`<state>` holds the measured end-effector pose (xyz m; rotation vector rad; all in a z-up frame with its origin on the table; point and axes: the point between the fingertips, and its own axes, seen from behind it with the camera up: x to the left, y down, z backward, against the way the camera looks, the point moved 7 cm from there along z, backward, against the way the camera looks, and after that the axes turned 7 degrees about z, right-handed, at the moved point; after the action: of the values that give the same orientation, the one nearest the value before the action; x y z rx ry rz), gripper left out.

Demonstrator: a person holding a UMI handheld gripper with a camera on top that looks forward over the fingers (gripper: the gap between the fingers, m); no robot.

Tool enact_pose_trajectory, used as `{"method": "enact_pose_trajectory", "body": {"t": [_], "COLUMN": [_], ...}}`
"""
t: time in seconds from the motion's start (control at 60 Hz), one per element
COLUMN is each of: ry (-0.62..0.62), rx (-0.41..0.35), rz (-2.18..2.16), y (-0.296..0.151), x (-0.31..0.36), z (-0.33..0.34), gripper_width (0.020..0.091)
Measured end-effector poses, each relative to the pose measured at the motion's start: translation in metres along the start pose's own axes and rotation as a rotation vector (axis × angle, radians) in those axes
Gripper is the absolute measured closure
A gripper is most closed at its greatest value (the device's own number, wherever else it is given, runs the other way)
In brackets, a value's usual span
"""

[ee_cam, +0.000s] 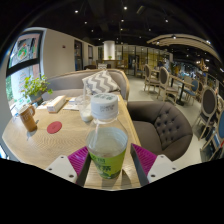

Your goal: Pour water

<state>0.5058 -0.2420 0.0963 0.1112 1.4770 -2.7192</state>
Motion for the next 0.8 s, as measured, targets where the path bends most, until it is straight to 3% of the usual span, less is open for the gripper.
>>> {"method": "enact_pose_trajectory", "body": {"t": [0.117, 0.417, 0.667, 0.8], "ry": [-0.042, -0.018, 0.036, 0.091], "rx": [-0.024, -0.03, -0.019, -0.028], "rz": [-0.024, -0.002, 0.025, 0.083], "y": [0.0, -0.002, -0.006, -0.031], "x": [0.004, 0.002, 0.009, 0.01], "z": [-0.01, -0.01, -0.016, -0.013], "gripper_width": [0.0543, 0.0677, 0.0676, 0.0677]}}
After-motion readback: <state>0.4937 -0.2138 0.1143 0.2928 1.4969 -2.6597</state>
